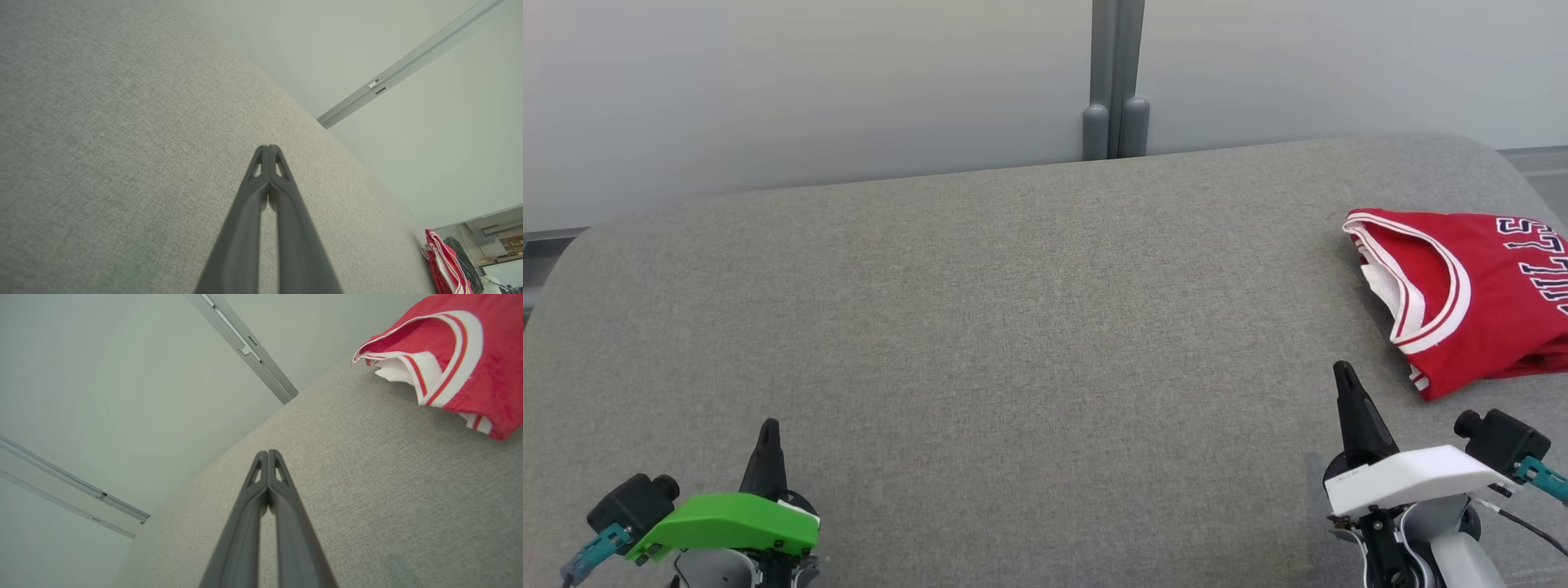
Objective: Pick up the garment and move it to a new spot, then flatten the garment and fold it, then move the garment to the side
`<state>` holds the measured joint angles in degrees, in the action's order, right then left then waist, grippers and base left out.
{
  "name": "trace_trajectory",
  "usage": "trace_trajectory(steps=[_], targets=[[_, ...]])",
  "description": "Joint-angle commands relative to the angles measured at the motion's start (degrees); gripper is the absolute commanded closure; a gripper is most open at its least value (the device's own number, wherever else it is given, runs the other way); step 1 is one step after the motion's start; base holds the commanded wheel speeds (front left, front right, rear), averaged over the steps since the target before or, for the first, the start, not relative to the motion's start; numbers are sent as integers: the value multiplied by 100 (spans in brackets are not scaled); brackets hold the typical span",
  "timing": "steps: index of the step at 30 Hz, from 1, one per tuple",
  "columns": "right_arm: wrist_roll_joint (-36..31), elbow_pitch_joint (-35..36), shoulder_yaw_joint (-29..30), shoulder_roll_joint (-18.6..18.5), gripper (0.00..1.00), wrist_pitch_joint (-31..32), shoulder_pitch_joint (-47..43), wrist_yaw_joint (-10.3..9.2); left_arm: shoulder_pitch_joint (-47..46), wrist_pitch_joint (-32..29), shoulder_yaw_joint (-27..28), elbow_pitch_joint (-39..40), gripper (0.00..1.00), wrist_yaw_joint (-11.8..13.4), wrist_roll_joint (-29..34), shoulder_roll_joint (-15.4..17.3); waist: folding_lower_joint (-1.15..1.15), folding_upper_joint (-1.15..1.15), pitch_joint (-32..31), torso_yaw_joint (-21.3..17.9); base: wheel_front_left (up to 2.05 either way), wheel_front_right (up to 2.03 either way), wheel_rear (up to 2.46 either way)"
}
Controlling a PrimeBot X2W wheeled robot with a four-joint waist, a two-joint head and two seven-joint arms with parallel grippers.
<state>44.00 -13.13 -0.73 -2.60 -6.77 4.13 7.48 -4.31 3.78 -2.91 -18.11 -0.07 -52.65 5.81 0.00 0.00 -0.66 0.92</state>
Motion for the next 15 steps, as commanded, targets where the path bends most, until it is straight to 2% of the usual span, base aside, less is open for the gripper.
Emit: trace_trajectory(steps=[1, 15], targets=[[172, 45, 26, -32, 100, 23, 169, 3, -182, -44, 81, 51, 100, -49, -138, -10, 0, 0, 1, -1, 0, 0, 0], [1192, -34, 114, -38, 100, 199, 246, 3, -347, -373, 358, -18, 100, -205, -937, -66, 0, 0, 16, -15, 0, 0, 0]])
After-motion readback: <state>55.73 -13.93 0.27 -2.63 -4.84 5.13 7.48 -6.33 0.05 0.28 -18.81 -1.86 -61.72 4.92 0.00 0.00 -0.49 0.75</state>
